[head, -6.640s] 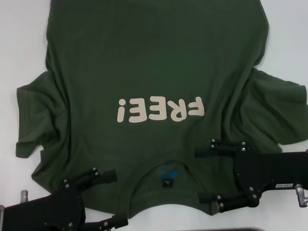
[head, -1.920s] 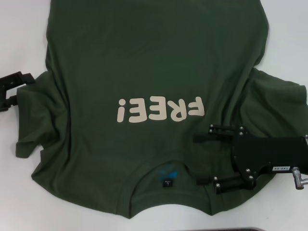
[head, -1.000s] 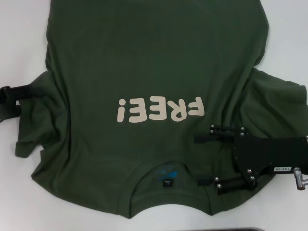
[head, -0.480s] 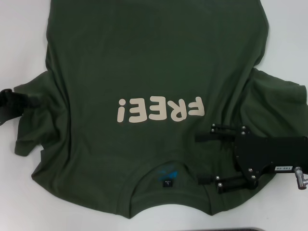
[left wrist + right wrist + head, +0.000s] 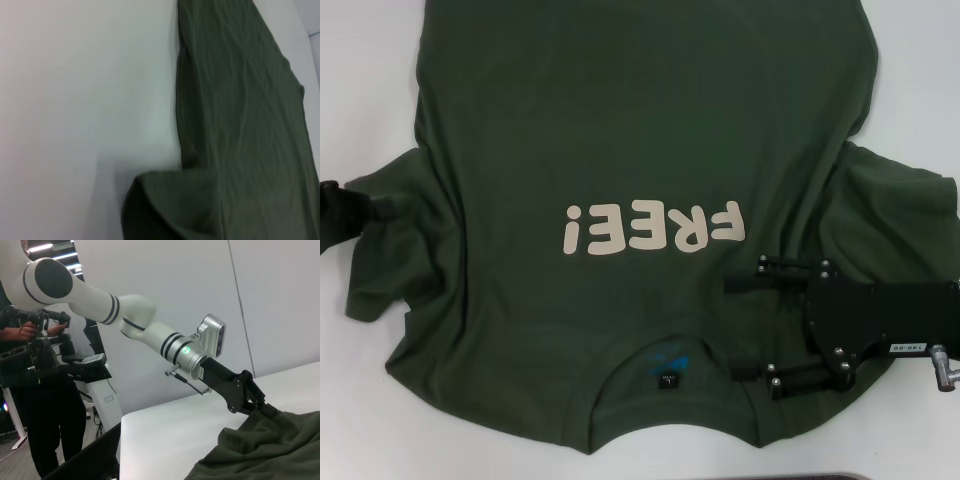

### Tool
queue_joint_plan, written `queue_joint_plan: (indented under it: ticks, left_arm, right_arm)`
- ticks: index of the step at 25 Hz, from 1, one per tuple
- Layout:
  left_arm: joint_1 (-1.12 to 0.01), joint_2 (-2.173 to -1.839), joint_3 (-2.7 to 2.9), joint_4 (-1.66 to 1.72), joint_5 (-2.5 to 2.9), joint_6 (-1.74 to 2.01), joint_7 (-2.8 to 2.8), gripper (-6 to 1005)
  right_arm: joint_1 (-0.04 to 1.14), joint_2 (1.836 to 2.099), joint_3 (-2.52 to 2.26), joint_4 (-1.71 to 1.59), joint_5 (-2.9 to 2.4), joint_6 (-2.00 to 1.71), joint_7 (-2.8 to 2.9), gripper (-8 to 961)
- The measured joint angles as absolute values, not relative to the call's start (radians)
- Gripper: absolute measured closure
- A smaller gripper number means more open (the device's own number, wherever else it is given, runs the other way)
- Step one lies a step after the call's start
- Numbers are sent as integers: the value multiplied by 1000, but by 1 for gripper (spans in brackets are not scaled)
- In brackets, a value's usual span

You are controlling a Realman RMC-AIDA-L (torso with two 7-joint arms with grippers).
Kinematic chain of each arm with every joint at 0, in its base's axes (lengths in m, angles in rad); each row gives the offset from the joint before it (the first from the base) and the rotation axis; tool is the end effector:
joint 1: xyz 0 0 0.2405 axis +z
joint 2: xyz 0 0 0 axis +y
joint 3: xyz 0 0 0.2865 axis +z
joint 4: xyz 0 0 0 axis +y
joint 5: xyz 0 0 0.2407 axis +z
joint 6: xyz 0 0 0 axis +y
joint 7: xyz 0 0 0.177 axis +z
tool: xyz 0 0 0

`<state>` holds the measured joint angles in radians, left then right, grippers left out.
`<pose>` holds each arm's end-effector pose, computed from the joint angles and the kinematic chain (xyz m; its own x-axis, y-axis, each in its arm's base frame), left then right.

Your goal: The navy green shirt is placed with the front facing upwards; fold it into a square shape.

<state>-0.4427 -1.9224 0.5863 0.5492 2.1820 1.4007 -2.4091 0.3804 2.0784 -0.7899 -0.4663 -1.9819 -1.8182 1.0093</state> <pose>-0.4089 0.3598 0.0138 -0.1275 0.8771 0.4630 0.9899 0.0829 0.1154 0.3105 0.2644 -0.0802 0.7761 -0.2437 -0.5815 -0.2521 -0.9653 0.0681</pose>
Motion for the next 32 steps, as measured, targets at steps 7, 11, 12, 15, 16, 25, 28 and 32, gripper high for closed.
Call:
queue_joint_plan:
  ticks: [7,11,12,15,16,25,28,32]
  left_arm:
    - [-445,-1917,540,551,2180,1395,-2424,951]
    - [-443,-1915,525,568,2181,1395,-2430,951]
    - [-441,-1914,524,571,2181,1397,-2431,951]
    - [-435,-1908,515,581,2184,1399,-2441,951]
    - [-435,-1908,515,581,2184,1399,-2441,951]
    - [-420,-1903,471,594,2187,1396,-2447,950]
    - [-416,-1903,453,600,2186,1394,-2448,950]
    - [-412,-1902,434,600,2180,1390,-2448,950]
  right_arm:
    - [380,2078,-790,-466,-1982,-1819,1009,31]
    - [380,2078,-790,-466,-1982,-1822,1009,31]
    - [380,2079,-790,-466,-1982,-1822,1009,31]
    - [380,2079,-790,-466,-1981,-1822,1009,31]
    - [380,2079,-790,-466,-1981,-1822,1009,31]
    - [381,2080,-790,-466,-1979,-1822,1009,31]
    - [381,2080,-790,-466,-1979,-1822,1009,31]
    - [382,2080,-790,-466,-1979,-1822,1009,31]
